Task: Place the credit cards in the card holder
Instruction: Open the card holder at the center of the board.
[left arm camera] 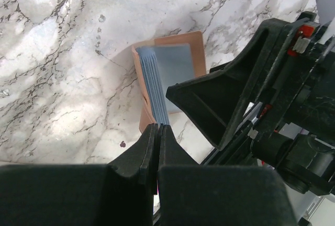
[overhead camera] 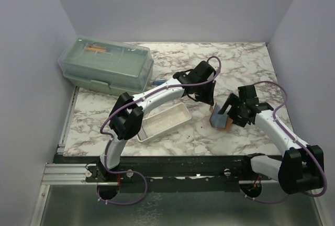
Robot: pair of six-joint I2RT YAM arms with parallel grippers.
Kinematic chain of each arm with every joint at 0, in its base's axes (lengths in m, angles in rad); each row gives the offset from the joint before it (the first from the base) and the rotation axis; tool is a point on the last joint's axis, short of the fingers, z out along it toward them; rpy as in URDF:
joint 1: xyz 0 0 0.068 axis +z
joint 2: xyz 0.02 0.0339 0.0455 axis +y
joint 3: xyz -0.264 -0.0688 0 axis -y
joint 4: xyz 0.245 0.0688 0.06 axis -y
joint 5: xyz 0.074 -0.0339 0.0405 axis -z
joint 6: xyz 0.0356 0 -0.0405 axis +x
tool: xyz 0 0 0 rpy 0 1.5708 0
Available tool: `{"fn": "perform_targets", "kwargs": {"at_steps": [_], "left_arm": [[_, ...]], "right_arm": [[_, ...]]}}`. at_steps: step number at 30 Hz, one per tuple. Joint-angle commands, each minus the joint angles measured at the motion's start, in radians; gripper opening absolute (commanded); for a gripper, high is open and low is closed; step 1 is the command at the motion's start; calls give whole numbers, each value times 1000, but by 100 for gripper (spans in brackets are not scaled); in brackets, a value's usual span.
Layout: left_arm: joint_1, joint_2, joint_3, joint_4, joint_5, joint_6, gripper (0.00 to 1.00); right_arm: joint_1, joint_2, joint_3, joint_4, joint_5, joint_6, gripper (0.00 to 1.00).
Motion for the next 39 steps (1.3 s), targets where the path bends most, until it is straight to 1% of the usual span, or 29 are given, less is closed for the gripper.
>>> {"fn": "perform_targets", "kwargs": {"at_steps": [1, 8, 12, 16, 20, 25, 28, 39], "left_arm": [[3, -51, 43, -15, 11, 14, 0], [3, -49, 46, -16, 21, 14, 0], [3, -48, 47, -18, 22, 14, 0], [2, -49, 42, -17, 24, 15, 0], [3, -50, 39, -18, 25, 15, 0], [3, -51, 44, -17, 28, 14, 0], [3, -52, 44, -18, 28, 15, 0], [3, -51, 45, -18, 33, 15, 0]], "right_arm": [[5, 1, 15, -17, 30, 3, 87], [5, -43, 5, 3, 11, -8, 88], [5, -44, -4, 32, -87, -12, 89], [5, -51, -18, 55, -127, -31, 88], [5, -35, -19, 55, -146, -37, 85], [5, -20, -30, 74, -151, -40, 77], [5, -1, -34, 80, -144, -40, 74], [6, -5, -31, 99, -186, -50, 78]]}}
